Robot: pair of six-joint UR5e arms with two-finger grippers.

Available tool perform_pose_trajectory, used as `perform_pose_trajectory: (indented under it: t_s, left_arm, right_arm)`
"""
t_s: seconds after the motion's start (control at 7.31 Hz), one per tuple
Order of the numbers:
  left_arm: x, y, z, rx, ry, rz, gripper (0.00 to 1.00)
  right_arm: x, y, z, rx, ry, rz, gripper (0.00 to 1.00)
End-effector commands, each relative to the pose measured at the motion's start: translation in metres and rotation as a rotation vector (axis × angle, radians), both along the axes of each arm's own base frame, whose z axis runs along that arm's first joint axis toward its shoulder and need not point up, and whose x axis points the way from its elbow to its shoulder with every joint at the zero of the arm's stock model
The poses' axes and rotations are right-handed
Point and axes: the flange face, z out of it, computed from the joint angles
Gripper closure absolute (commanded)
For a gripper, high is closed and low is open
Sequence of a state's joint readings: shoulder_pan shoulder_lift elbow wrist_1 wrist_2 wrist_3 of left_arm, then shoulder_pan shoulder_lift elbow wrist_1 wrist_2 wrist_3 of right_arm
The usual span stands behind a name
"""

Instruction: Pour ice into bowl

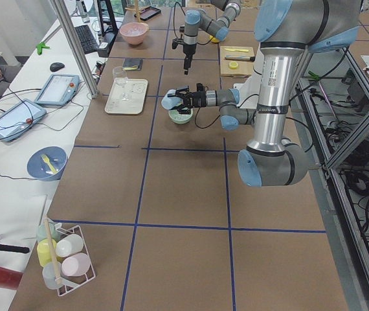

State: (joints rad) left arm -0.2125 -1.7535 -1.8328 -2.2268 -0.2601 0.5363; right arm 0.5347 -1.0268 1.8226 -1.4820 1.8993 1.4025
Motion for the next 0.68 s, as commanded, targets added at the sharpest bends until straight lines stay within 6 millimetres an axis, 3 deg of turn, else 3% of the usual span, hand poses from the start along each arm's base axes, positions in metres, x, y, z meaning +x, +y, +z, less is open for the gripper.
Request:
perform_pose_trajectory:
  t_s: [0.0, 0.14, 0.55]
  left_arm:
    - [-0.001, 0.002, -0.007, -0.073, 0.075, 0.159, 1.00]
    - [-0.004, 0.000, -0.012, -0.113, 0.146, 0.233, 1.00]
    - [-0.048, -0.006, 0.019, -0.276, 0.505, 0.264, 1.00]
  right_arm:
    - [-0.001, 0.000, -0.005, 0.002, -0.007, 0.003, 0.00]
    - [0.000, 0.000, -0.007, 0.003, -0.010, 0.003, 0.00]
    - [-0.003, 0.001, -0.016, -0.010, -0.023, 0.016, 0.00]
